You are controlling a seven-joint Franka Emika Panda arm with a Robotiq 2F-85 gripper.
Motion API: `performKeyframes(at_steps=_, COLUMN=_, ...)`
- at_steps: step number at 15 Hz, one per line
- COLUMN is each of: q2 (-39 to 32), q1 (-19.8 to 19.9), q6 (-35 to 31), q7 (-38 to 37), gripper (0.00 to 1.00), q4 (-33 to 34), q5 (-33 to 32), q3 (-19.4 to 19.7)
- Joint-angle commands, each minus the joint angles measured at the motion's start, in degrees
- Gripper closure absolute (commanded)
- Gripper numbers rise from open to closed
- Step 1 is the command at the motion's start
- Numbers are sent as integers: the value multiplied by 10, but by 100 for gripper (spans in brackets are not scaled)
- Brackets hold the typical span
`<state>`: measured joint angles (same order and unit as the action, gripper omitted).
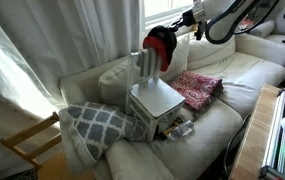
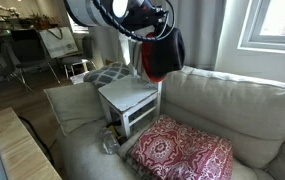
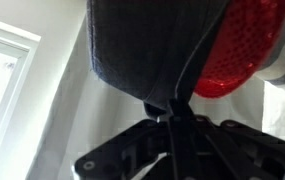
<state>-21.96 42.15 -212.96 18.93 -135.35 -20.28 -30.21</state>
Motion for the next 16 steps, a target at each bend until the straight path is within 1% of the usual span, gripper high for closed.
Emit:
performKeyframes(at_steps=1, q2=53, q1=-133, q6=4, q7=-23, gripper=99, q4=-17, q5=22, q3=154)
performKeyframes(at_steps=3, q2=55, q1=-193, q6=4, q7=-17, gripper=99, q4=-17, q5=28, q3=223)
performKeyframes(at_steps=6, q2=54, q1=-260, q6=13, q7=0, gripper=99, q4=-14, q5=49, q3=293)
performKeyframes(at_steps=7, q2=51, q1=-249, q6=16, q7=42, gripper=99, q4=-15, q5=96, q3=274)
performKeyframes(at_steps=8, q2=50, q1=-267, q6=16, q7=54, gripper=99, q4=-14, q5=120, q3=291)
performKeyframes(at_steps=12, q2=49, q1=-305, q6=21, q7=113, gripper=99, q4=-15, q5=211, q3=314)
performKeyframes(at_steps=16, q2=40, q1=-372, q6=10, q7=224, gripper=99, q4=-9, q5=367, q3=371)
